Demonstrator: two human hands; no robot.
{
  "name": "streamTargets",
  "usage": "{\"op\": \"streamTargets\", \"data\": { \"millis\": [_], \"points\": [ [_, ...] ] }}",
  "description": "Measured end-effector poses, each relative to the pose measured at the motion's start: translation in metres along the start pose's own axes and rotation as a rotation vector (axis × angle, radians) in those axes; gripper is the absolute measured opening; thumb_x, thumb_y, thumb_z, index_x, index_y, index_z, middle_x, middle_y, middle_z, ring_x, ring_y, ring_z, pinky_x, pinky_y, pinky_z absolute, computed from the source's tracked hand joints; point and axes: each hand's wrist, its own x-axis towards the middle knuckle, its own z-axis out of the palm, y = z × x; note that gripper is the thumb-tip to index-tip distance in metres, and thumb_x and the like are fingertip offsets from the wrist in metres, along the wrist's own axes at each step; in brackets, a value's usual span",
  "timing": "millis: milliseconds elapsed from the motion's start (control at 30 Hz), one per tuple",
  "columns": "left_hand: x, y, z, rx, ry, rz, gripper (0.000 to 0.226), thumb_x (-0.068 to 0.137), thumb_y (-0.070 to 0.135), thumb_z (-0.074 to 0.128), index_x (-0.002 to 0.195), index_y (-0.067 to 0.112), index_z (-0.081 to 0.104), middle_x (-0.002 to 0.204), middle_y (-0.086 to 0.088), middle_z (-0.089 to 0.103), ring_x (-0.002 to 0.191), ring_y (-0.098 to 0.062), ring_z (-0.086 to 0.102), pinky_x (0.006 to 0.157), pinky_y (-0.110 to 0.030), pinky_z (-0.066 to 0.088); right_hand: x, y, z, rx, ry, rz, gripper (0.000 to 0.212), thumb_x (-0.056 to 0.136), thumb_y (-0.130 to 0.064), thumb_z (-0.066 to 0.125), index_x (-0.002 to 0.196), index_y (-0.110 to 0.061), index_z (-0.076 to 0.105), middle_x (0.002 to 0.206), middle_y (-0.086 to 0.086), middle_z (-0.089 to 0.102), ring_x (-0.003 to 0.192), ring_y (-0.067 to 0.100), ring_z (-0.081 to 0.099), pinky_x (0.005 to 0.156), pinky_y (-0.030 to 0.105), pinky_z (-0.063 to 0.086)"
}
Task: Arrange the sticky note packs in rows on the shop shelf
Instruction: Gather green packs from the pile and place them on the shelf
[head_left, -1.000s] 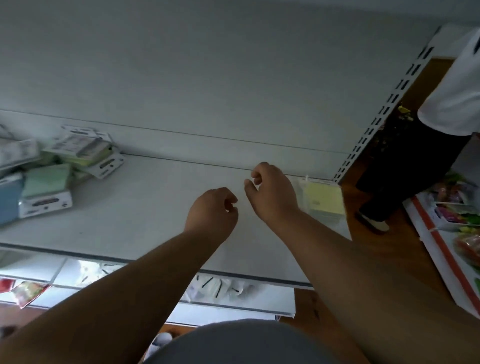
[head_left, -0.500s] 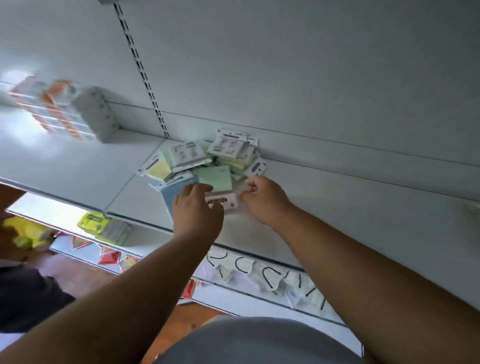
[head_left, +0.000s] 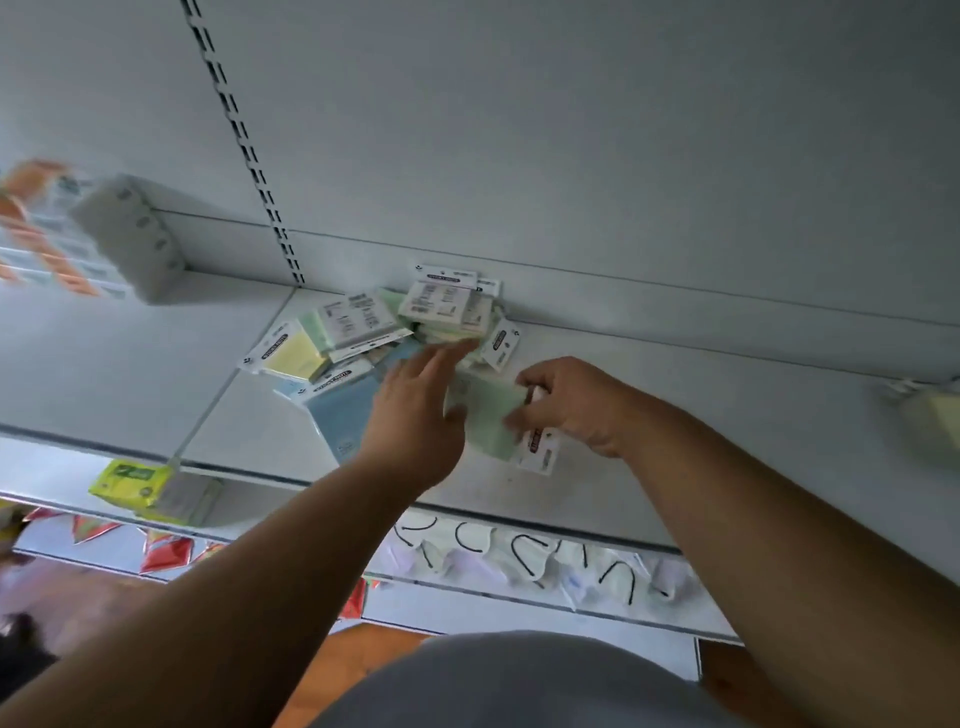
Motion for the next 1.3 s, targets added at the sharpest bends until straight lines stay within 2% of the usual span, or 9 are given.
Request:
{"op": "streamTargets", "data": {
  "millis": [133,200,267,433,567,667,767,1067,1300],
  "points": [
    [0.018,0.040,0.033,-0.396,-0.099,-0.294,0.026,0.084,0.008,0.064,0.100,0.028,0.067,0.093,0.004,0.067,0.074,-0.015,0.064,0.071,-0.025,0.050,-0.021,0.030,-0.042,0.274,0.334,0.043,0.022,0.072,-0.007,0.082,0.087,-0.012,0.067,0.078,0.002,0.070,0.066,0.017,0.065,0.064,0.031,0.054],
    [0.022,0.063,0.055,-0.711,-0.108,-0.490,0.020,0.084,0.003,0.065,0.089,0.022,0.063,0.094,-0.007,0.068,0.069,-0.019,0.066,0.064,-0.030,0.054,-0.033,0.052,-0.058,0.495,0.392,0.114,0.018,0.079,-0.008,0.075,0.093,-0.011,0.064,0.084,0.007,0.069,0.067,0.020,0.065,0.060,0.031,0.051],
    [0.025,0.085,0.081,-0.788,-0.174,-0.526,0.016,0.084,0.001,0.066,0.087,0.016,0.061,0.095,-0.013,0.067,0.072,-0.023,0.069,0.064,-0.033,0.059,-0.049,0.074,-0.075,0.569,0.434,0.158,0.008,0.085,-0.005,0.069,0.087,-0.010,0.063,0.081,0.010,0.067,0.064,0.021,0.063,0.057,0.030,0.048],
    [0.029,0.149,0.149,-0.534,-0.332,-0.394,0.015,0.077,0.017,0.074,0.087,0.025,0.066,0.086,0.000,0.070,0.078,-0.023,0.070,0.072,-0.036,0.060,-0.080,0.120,-0.143,0.374,0.701,0.178,0.015,0.083,-0.006,0.070,0.072,-0.012,0.062,0.071,0.005,0.066,0.059,0.018,0.060,0.056,0.030,0.051],
    [0.042,0.209,0.191,-0.344,-0.373,-0.218,0.026,0.079,0.024,0.072,0.103,0.020,0.062,0.083,0.010,0.064,0.079,-0.016,0.064,0.068,-0.030,0.054,-0.085,0.152,-0.210,0.025,0.817,0.234,0.014,0.073,-0.024,0.074,0.070,-0.014,0.065,0.073,0.010,0.070,0.067,0.031,0.067,0.068,0.047,0.059],
    [0.057,0.245,0.217,-0.255,-0.372,-0.122,0.035,0.082,0.022,0.067,0.114,0.023,0.054,0.094,0.007,0.062,0.081,-0.014,0.059,0.059,-0.022,0.043,-0.079,0.164,-0.254,-0.295,0.790,0.244,0.012,0.076,-0.026,0.070,0.080,-0.015,0.066,0.085,0.009,0.070,0.080,0.030,0.066,0.073,0.037,0.055],
    [0.065,0.266,0.239,-0.089,-0.329,-0.065,0.030,0.085,0.021,0.062,0.115,0.022,0.060,0.112,-0.002,0.060,0.094,-0.020,0.059,0.074,-0.026,0.047,-0.062,0.169,-0.279,-0.508,0.703,0.277,0.018,0.077,-0.022,0.063,0.092,-0.011,0.065,0.097,0.012,0.068,0.092,0.032,0.064,0.073,0.030,0.045],
    [0.067,0.278,0.257,0.207,-0.346,-0.006,0.029,0.085,0.017,0.056,0.113,0.021,0.064,0.111,-0.008,0.054,0.102,-0.029,0.058,0.084,-0.034,0.049,-0.053,0.180,-0.280,-0.675,0.685,0.288,0.042,0.083,-0.006,0.057,0.119,-0.011,0.037,0.108,0.015,0.061,0.101,0.036,0.062,0.075,0.039,0.046],
    [0.057,0.248,0.229,0.158,-0.241,-0.073,0.033,0.084,0.026,0.063,0.116,0.024,0.059,0.111,-0.001,0.057,0.100,-0.021,0.059,0.084,-0.034,0.052,-0.056,0.168,-0.247,-0.610,0.584,0.015,0.029,0.084,-0.015,0.061,0.110,-0.012,0.048,0.105,0.010,0.059,0.096,0.029,0.058,0.069,0.029,0.034]
  ]
}}
